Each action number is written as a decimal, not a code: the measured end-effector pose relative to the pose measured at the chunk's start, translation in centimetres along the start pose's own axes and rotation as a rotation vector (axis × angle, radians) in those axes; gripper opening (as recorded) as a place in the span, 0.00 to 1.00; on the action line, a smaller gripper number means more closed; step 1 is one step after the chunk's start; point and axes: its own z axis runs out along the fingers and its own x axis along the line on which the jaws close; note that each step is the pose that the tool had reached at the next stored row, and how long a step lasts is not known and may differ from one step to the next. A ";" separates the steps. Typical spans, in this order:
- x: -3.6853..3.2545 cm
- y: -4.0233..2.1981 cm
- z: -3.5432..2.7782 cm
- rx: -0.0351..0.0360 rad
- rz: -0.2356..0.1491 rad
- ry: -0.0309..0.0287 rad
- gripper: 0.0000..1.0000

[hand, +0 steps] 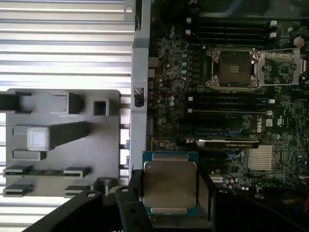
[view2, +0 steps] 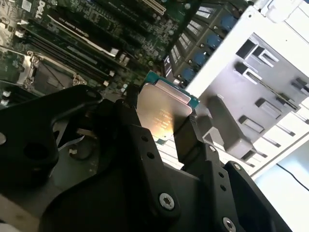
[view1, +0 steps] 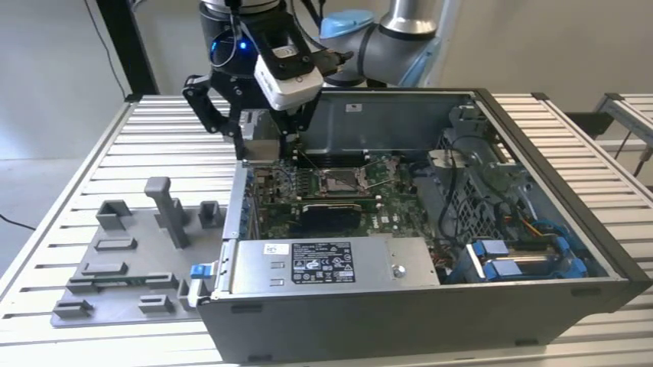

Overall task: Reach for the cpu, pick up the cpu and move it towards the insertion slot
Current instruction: 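Pick up the cpu and move it towards the insertion slot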

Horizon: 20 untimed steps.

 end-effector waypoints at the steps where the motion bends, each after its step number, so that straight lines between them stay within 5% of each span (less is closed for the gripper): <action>1: -0.33 0.00 0.00 0.0001 0.000 0.0000 0.00; 20: -8.74 0.01 0.08 0.0000 0.000 0.0001 0.00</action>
